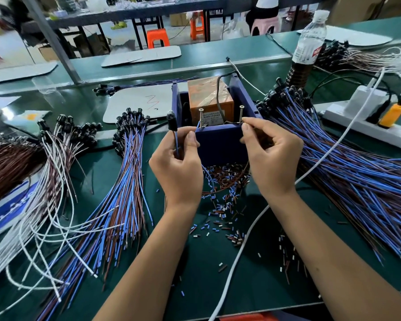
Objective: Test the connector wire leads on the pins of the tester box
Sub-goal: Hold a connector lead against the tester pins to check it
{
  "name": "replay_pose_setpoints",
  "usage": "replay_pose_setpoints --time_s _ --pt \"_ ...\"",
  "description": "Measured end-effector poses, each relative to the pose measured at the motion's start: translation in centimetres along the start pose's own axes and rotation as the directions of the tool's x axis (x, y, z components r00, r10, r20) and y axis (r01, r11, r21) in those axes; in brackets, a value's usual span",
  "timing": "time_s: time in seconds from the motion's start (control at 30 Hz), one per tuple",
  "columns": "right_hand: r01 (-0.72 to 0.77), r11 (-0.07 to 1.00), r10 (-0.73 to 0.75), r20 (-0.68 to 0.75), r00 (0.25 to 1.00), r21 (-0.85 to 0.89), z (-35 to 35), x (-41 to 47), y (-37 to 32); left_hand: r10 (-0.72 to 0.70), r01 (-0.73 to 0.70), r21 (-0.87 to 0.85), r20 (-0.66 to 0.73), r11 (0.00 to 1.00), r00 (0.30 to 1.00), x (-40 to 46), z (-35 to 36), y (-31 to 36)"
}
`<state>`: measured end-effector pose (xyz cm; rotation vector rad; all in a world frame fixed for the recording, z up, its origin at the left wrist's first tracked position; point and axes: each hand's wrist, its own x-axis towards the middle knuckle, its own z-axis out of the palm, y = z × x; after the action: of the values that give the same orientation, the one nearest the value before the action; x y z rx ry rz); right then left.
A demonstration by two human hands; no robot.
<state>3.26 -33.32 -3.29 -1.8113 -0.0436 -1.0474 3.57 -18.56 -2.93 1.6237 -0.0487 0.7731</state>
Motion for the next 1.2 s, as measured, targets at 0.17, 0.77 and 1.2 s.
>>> replay_pose_setpoints --time_s 0.17,0.77,1.2 --pt "0.03 0.999 -0.03 0.0 1.0 -0.011 0.0 0.1 0.1 -0.027 0.027 -0.046 -0.007 0.999 1.0 0.0 -0.1 0.1" --pt "-0.142 0.987 0.148 -0.082 0.986 0.073 -4.4 -0.9 0.1 0.104 -0.099 -0.039 0.163 0.994 0.981 -2.7 3.1 2.8" --pt "-0.465 0.81 0.327 -0.384 0.863 -0.356 -21.5 3.7 1.7 -0.486 0.6 0.286 0.851 0.747 0.2 -9.3 19.6 9.1"
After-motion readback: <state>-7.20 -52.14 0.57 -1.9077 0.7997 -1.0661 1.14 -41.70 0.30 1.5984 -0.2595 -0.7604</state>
